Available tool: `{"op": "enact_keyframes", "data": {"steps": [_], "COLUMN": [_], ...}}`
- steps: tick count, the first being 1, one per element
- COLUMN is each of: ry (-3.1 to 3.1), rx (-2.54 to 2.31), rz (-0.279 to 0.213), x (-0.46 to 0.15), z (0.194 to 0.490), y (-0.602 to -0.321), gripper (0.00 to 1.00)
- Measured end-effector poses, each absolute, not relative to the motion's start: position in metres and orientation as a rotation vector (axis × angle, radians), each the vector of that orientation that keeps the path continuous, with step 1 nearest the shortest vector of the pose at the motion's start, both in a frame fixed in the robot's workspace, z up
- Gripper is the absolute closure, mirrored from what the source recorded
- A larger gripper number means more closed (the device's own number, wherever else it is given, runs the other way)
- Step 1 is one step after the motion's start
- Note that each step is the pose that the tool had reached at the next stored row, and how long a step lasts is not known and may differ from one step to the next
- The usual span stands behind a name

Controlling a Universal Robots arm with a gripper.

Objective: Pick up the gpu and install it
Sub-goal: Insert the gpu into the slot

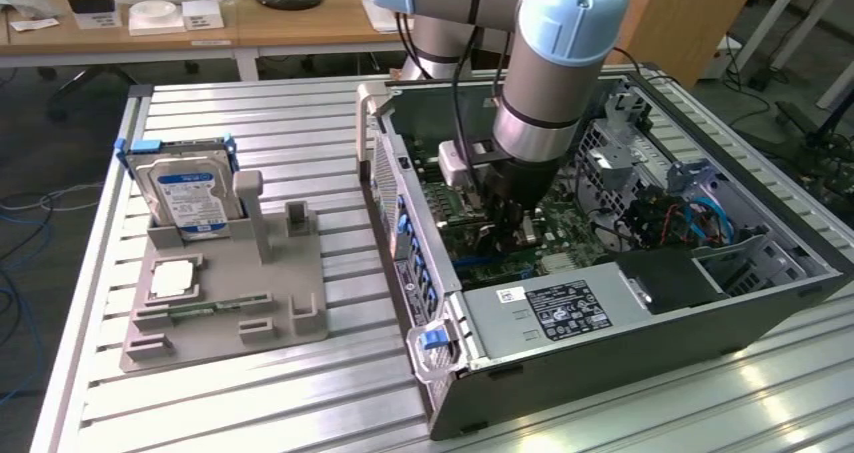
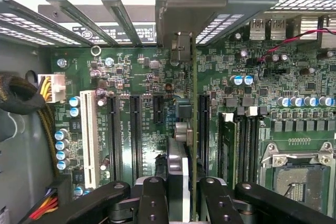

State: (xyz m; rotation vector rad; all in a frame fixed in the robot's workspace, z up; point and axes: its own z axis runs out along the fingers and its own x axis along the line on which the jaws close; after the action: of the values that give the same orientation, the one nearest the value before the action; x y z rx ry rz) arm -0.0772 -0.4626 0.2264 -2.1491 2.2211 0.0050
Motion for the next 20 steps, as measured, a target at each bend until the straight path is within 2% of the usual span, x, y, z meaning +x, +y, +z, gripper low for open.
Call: {"op": "enact_keyframes", "data": {"steps": [20], "ry": [2.222], "rx": [-2.150], "rz": [0.004], "x": [-0.0838], "z": [0.2179], "y": [-0.4627], "gripper": [0.72]}}
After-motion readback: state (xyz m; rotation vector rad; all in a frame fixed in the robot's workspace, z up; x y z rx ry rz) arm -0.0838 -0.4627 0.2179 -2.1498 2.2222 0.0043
